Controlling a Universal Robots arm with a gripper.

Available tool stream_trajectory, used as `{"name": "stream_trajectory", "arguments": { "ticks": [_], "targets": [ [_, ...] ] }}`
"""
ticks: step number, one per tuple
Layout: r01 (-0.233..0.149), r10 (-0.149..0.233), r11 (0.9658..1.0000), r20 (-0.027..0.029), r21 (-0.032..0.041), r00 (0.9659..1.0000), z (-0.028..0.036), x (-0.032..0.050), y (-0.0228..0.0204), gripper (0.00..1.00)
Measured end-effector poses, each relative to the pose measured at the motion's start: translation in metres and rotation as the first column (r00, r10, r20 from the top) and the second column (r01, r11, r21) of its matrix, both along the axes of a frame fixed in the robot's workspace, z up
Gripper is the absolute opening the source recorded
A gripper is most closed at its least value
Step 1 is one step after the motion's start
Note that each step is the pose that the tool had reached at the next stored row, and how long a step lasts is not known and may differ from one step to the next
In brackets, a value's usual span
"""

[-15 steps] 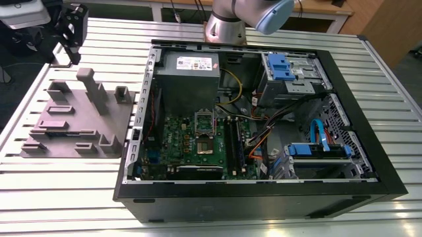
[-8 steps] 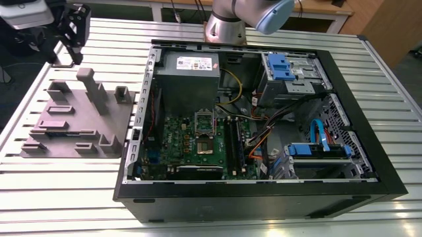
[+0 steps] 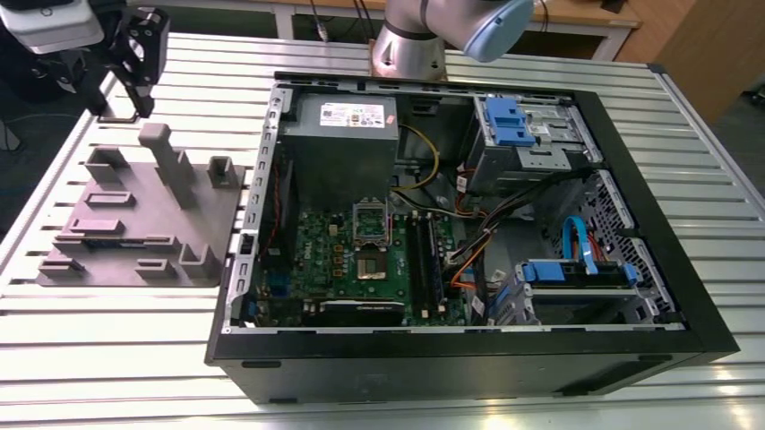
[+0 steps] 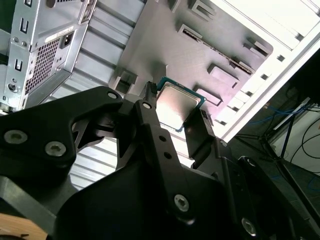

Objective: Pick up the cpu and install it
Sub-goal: 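Pick up the cpu and move it towards the insertion slot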

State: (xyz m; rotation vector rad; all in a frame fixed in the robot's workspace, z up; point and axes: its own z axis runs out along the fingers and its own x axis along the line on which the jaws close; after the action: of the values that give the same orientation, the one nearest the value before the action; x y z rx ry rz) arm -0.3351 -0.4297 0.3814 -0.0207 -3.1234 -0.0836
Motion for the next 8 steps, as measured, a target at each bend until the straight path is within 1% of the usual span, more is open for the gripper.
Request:
{"name": "stream_trajectory", "arguments": {
  "ticks": [8],
  "targets": [
    [0.0, 0.0, 1.0, -0.0001, -0.0001, 1.0, 0.0001, 0.0034, 0.0, 0.47]
  ]
}}
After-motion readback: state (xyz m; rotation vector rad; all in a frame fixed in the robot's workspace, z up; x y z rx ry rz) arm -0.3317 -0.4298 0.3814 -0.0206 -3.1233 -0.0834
